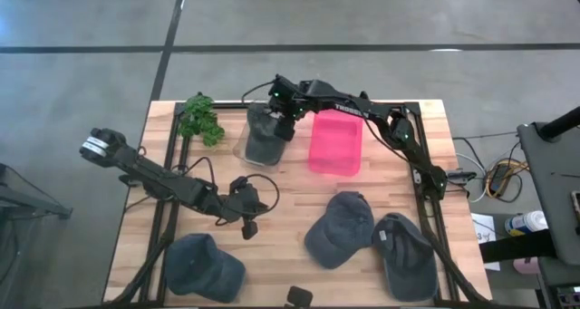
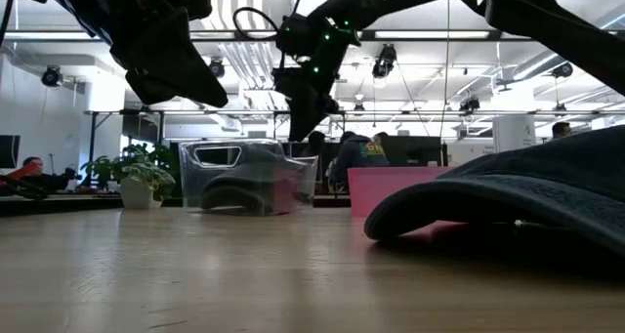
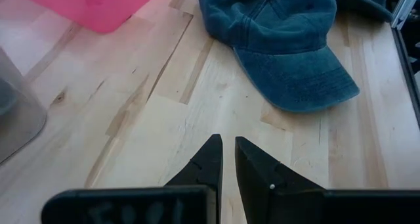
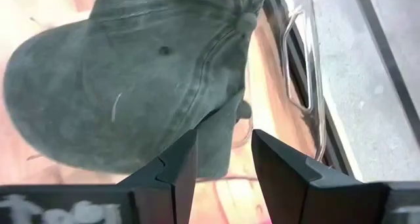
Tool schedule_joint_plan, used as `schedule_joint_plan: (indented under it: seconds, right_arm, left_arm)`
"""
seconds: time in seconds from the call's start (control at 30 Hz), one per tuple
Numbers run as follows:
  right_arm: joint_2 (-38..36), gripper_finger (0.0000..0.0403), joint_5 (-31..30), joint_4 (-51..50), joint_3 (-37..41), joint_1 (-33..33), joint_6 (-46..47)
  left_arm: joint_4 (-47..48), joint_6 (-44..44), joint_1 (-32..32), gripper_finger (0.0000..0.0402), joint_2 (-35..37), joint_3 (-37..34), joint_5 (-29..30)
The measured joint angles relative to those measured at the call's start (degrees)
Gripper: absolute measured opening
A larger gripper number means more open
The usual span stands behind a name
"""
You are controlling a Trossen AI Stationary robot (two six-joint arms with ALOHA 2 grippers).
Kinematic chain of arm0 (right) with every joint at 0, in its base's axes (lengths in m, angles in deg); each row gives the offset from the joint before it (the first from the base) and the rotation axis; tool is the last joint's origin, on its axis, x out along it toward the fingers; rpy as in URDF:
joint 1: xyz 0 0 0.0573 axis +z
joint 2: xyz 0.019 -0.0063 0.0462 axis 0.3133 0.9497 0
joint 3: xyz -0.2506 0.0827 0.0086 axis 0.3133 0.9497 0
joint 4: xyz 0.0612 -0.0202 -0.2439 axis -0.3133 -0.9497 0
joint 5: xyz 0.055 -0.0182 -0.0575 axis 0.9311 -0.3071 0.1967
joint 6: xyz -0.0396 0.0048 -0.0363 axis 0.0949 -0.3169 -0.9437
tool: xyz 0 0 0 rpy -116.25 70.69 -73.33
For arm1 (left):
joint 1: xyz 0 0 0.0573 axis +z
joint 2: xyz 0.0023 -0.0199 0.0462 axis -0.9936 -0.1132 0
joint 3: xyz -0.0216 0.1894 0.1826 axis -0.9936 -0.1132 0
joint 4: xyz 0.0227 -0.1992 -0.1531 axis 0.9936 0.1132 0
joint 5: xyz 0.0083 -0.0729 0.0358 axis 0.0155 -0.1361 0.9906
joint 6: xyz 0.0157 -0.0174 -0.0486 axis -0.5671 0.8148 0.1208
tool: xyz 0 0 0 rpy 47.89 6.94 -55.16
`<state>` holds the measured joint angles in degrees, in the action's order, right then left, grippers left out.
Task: Pick & Place hat
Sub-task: Put the black cap into the transparent bin
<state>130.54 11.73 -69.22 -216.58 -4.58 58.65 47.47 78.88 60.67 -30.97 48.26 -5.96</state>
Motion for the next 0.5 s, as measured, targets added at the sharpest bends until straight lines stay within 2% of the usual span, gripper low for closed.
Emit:
schedule_joint_plan:
  seconds: [0.3, 0.5]
  right_arm:
    - [-4.0, 0.0139, 1.1, -7.0, 1.1, 3.2, -2.1]
    - [-12.2, 0.0139, 2.9, -6.6, 12.0, 5.9, -0.7]
  left_arm:
    - [2.0, 1.4, 0.0, 0.0035, 0.1, 0.0, -1.3]
    - [7.4, 4.1, 0.6, 0.0035, 0.1, 0.0, -0.4]
